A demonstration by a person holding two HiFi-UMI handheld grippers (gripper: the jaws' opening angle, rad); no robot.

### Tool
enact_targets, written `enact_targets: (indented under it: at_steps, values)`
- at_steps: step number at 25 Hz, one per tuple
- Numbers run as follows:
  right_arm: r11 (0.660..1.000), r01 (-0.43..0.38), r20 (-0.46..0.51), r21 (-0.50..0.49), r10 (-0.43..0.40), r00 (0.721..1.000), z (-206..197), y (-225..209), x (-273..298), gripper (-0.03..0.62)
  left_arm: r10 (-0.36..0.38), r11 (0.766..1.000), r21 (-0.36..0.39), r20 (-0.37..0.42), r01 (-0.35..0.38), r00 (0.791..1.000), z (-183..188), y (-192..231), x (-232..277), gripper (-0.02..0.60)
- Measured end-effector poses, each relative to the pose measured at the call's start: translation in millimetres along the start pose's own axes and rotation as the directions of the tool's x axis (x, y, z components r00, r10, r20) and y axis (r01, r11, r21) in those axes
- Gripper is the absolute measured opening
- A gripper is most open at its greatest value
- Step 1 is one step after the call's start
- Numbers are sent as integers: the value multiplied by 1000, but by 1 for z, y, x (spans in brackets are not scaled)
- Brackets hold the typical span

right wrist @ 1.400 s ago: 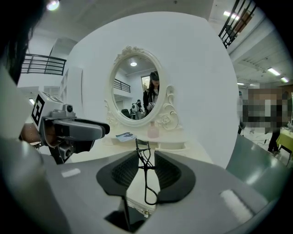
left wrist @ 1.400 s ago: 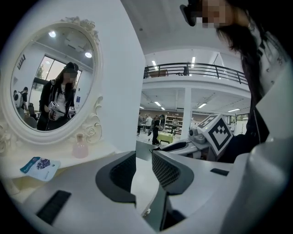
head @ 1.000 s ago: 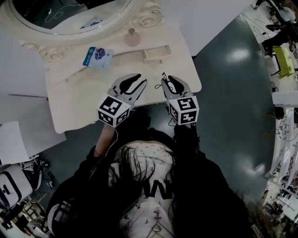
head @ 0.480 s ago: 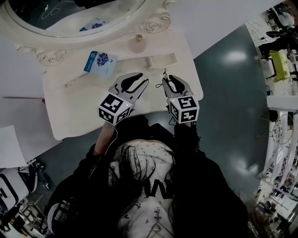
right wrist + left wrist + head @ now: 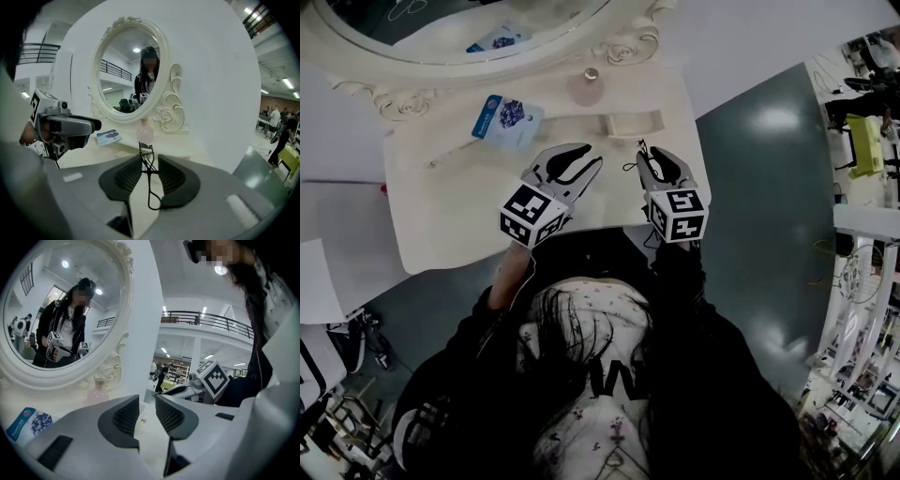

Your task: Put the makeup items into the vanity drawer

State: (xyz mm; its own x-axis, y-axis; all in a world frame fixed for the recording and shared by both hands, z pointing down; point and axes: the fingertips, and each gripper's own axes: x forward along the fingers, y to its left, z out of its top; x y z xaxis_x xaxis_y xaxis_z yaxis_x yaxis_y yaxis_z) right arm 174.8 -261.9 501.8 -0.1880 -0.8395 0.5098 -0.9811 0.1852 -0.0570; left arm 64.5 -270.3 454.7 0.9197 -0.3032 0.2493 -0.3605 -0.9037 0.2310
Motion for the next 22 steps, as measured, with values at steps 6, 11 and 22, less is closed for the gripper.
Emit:
enact_targets:
  at_steps: [6, 11, 22]
  values:
    - [999, -36, -28, -31, 35, 999, 3, -14, 19, 115, 82, 996, -25, 11, -82, 997, 2, 15, -3, 109]
    - [996, -68, -54, -65, 65, 996, 4, -24, 32, 115, 142, 989, -39, 16, -142, 990, 7, 21, -3, 109]
    - [990, -88, -109, -115, 75, 991, -4, -56, 73, 115, 228, 973, -41, 14, -227, 974, 10, 23, -1, 109]
